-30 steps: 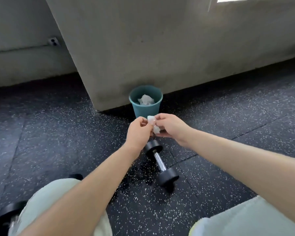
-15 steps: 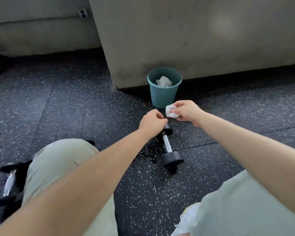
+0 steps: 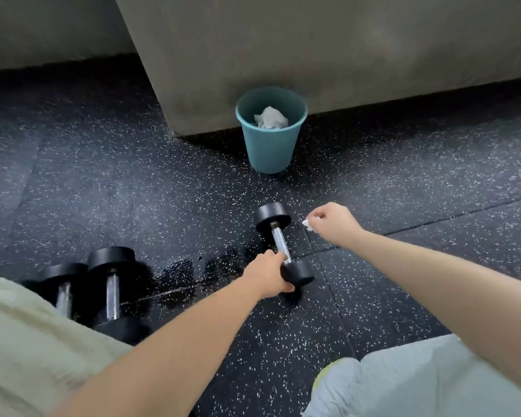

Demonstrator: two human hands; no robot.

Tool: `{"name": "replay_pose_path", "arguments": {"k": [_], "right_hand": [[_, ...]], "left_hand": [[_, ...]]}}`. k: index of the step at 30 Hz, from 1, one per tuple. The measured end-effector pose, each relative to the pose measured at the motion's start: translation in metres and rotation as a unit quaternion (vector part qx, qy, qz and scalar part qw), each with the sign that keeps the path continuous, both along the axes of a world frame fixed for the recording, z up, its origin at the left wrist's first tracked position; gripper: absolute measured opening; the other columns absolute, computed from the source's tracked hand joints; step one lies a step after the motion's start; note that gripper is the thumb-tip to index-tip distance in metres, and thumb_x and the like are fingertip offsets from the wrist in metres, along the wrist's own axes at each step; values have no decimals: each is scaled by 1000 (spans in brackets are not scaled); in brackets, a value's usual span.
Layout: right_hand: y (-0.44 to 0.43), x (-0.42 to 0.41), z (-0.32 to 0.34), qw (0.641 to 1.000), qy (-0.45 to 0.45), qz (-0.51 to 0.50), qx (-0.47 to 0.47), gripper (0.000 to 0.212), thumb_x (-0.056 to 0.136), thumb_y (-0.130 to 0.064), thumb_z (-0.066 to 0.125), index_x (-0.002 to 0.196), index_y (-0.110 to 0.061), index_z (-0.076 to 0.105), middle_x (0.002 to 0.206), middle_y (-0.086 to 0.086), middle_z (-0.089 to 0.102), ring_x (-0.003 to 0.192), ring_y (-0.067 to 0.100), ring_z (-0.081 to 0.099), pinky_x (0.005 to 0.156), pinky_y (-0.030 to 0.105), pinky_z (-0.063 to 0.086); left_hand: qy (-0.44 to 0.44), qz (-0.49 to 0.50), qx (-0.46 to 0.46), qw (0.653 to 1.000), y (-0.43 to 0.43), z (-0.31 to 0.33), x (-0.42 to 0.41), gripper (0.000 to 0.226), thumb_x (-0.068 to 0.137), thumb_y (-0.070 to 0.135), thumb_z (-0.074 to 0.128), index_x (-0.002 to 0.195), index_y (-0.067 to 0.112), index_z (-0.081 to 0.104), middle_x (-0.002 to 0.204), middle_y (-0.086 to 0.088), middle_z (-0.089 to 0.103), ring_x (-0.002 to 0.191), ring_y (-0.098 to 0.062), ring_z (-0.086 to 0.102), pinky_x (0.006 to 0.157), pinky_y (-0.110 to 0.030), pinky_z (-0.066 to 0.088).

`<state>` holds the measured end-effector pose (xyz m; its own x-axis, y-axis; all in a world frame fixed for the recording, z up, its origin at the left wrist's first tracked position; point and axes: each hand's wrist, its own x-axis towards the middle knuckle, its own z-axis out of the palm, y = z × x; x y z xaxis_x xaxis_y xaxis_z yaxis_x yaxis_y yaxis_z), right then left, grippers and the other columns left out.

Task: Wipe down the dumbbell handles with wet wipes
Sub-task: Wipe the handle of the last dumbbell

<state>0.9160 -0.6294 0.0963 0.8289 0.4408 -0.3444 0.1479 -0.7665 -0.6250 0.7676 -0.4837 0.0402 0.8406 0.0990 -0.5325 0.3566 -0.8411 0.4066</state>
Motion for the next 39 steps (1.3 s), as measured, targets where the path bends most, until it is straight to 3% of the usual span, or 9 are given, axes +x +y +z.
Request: {"name": "replay_pose_path", "arguments": {"k": [5,7,9,11,15,19,23,32,39], "right_hand": [[51,1,-69,999,-7,-50,17,19,95,-20,63,104,-25,79,101,-1,72,69,13,63,65,26,50],[65,-4,-94,995,-19,-90,29,19,92,-17,64,103,-26,77,107,-4,72,87,14,66,78,26,50],[78,-7,-115,991,-42,-120,35,19,89,-15,62,101,-24,74,107,-6,71,96,16,63,80,26,46],[89,-9,-123,988,-71,-135,32,19,89,-13,59,96,-22,73,104,-5,69,92,17,60,77,29,45],[105,-9,-135,989,-117,-91,-2,19,95,-16,59,102,-18,77,109,4,66,97,26,61,84,36,50],[101,-5,-143,988,-142,-19,-55,19,96,-19,58,103,-19,77,109,4,68,96,28,63,79,37,50],[84,-1,-139,979,-132,78,-136,24,92,-14,53,95,-21,76,105,3,69,93,30,64,76,36,52],[101,1,-138,990,-136,-14,-43,21,93,-17,56,98,-19,76,100,5,69,89,27,62,77,38,52],[67,-3,-139,979,-103,109,-138,16,89,-15,56,94,-22,70,97,0,69,90,27,62,73,35,51]], "left_hand": [[-20,-34,-7,999,13,-35,3,67,79,45,83,137,28,55,123,2,55,113,-26,61,92,-40,52],[-54,-34,-4,998,17,-44,1,59,80,46,82,131,29,58,119,4,56,111,-24,61,88,-38,50],[-83,-28,-10,996,20,-53,1,57,79,47,81,128,32,58,115,7,58,109,-22,62,85,-38,51],[-102,-21,-18,994,21,-56,-1,60,79,47,80,132,34,56,112,9,56,106,-21,63,82,-38,52],[-123,-19,-33,992,24,-64,-1,61,85,46,76,141,38,55,115,8,53,109,-20,60,83,-36,47],[-129,-8,-49,990,27,-68,-2,52,85,46,77,133,34,60,101,14,42,104,-19,59,74,-33,40],[-127,6,-64,990,28,-70,-1,45,84,44,76,125,33,64,103,11,48,102,-18,58,77,-35,45],[-122,11,-78,989,28,-77,-5,50,84,44,77,130,34,62,107,11,48,103,-18,57,83,-37,48],[-126,24,-92,987,32,-72,-7,44,85,40,79,126,34,64,103,13,45,101,-16,55,83,-35,47]]}}
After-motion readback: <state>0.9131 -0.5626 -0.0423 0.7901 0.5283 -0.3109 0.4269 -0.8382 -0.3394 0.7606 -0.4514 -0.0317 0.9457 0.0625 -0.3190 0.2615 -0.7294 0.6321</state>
